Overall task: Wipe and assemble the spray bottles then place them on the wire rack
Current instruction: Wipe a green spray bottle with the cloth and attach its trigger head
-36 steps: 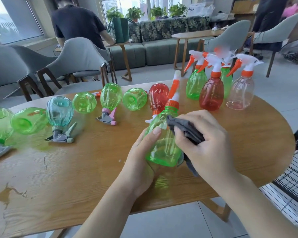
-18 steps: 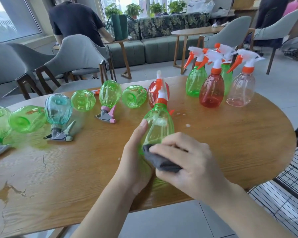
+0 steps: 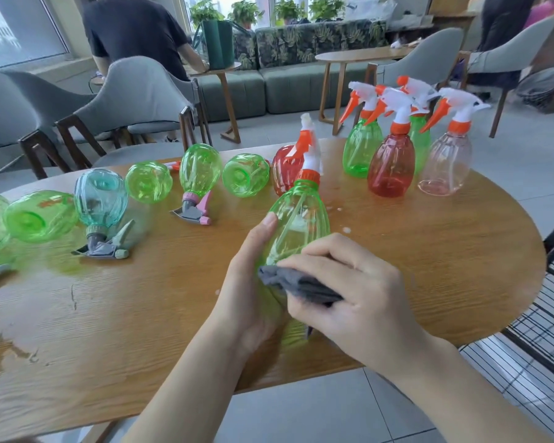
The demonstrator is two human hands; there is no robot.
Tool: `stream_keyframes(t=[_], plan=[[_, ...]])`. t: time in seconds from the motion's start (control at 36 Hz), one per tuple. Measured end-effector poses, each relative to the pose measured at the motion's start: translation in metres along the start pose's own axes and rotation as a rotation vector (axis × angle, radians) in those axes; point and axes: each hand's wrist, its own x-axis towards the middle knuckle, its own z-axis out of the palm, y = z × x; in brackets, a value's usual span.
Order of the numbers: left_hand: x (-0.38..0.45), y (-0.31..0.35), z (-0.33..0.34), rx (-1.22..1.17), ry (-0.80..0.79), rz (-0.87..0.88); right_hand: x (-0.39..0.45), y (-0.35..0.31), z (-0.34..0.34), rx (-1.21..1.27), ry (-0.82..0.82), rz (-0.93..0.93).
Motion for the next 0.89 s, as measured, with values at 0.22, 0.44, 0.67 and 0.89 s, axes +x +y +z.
stream_keyframes(t=[0.22,0.44,0.67,0.89], plan=[[0.005,-0.006,-0.002,0.233,0.061,0.135,0.022,0.017,-0.025,0.018,0.055,0.208],[0.003,-0.009,-0.004,0.305,0.016,0.097,0.026,0.045,-0.044,-0.232,0.132,0.215],[0.005,-0.006,-0.005,0.258,0.038,0.085,0.018,0.035,-0.032,-0.052,0.029,0.168],[0.002,-0.005,-0.006,0.226,-0.031,0.105,0.013,0.029,-0.026,0.03,0.017,0.125]])
